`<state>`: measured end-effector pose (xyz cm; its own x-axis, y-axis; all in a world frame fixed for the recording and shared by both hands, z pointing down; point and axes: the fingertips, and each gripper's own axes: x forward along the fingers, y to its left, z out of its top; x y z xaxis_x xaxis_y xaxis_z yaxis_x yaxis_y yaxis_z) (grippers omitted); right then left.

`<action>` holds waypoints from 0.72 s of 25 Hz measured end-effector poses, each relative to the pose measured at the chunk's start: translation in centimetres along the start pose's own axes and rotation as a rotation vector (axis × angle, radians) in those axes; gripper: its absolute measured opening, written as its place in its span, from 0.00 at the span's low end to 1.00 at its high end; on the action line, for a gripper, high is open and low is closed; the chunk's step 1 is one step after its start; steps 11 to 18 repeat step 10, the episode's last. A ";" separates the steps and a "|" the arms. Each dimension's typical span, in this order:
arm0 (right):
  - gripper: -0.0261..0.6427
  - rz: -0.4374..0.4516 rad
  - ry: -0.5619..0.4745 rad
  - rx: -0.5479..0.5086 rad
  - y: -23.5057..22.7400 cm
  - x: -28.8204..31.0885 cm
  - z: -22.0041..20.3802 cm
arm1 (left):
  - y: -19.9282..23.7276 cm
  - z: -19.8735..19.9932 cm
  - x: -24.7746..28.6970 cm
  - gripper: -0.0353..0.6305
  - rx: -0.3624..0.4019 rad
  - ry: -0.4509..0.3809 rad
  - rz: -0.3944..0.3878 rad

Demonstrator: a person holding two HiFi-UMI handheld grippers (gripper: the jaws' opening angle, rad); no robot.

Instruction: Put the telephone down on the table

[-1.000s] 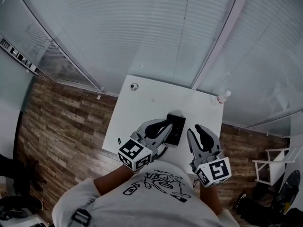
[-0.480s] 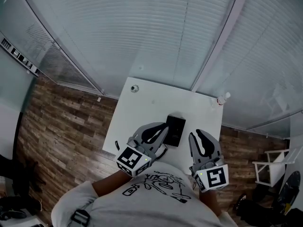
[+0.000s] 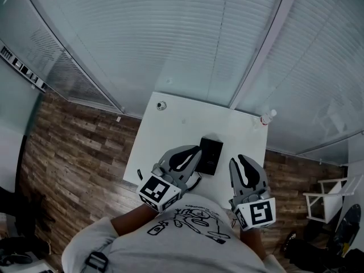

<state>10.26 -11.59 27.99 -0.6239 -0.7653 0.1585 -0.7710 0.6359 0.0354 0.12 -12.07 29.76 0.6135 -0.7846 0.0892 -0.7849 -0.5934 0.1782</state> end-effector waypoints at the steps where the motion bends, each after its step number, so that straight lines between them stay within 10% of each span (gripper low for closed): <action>1: 0.14 0.001 0.000 -0.001 0.0 0.0 0.1 | 0.0 0.0 -0.1 0.08 -0.006 -0.002 -0.003; 18: 0.14 0.001 -0.001 -0.003 -0.2 -0.2 0.1 | -0.6 0.0 0.1 0.08 -0.011 -0.003 -0.015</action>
